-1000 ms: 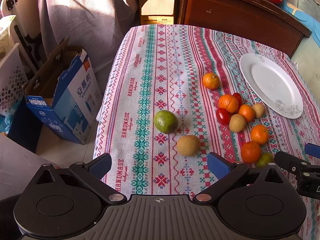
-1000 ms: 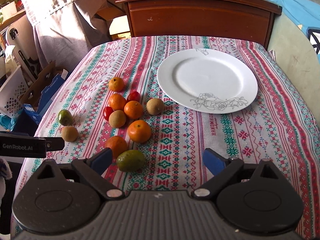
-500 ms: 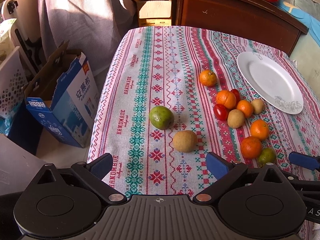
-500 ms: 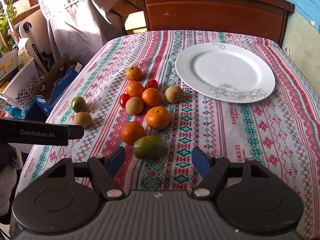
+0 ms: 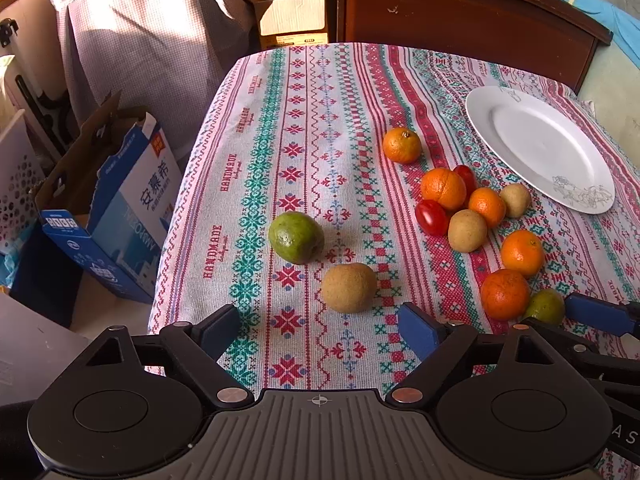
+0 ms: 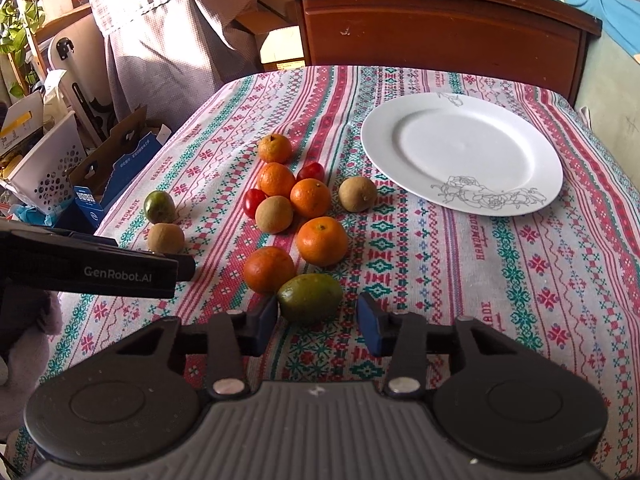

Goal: Organize fruits
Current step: 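Grasp a green fruit with the right gripper while the left gripper grasps a brown kiwi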

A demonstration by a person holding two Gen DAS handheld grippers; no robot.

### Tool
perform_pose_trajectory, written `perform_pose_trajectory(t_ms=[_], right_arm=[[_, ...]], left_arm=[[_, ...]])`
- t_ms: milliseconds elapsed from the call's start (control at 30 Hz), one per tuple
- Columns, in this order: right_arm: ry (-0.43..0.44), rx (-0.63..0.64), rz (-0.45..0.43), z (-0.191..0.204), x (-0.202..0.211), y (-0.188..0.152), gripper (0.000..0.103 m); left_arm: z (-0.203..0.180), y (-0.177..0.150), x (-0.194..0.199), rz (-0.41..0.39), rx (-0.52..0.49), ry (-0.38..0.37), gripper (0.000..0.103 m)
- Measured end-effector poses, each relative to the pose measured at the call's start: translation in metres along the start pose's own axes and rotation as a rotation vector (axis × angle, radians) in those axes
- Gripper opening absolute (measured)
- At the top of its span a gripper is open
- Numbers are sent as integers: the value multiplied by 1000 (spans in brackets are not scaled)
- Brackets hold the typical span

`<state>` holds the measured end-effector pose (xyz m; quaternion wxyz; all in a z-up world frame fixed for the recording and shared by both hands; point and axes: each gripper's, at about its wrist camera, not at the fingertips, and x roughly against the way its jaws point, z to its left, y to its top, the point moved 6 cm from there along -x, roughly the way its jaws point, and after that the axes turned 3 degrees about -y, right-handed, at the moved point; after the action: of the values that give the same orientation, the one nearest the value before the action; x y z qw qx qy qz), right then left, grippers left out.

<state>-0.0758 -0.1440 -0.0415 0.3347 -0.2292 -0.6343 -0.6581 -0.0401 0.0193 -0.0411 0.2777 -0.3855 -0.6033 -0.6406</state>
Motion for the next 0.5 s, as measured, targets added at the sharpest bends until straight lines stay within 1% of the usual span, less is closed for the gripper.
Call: perform_pose_trajectory(t_ms=[67,200,267,400,433,467,500], right_arm=[[5,-4,1,0,0,0,33],[12,-16,-1,-2,-1,1,32],[15,-22,-2,-2,-1,1,32],[13,-31,-3,-4,-1,2,32],[12,-36,-3,-4,-1,2,32],[12,-39,-3,-5,-1,2,32],[11,-42,-3,-5,-1,2,32]], left_arm=[[-2,1,0,-7,-10,2,84],[-6,2,0,-18,-19,-6,76],[-7,3,0,-25,-20,-10,69],[-10,5,1,-37,-29,-13,61],[-11,6,1,-41,-31,-12,57],[-11,7,1,-46,-32,-14,50],[-11,7,1,-49,-29,-21,45]])
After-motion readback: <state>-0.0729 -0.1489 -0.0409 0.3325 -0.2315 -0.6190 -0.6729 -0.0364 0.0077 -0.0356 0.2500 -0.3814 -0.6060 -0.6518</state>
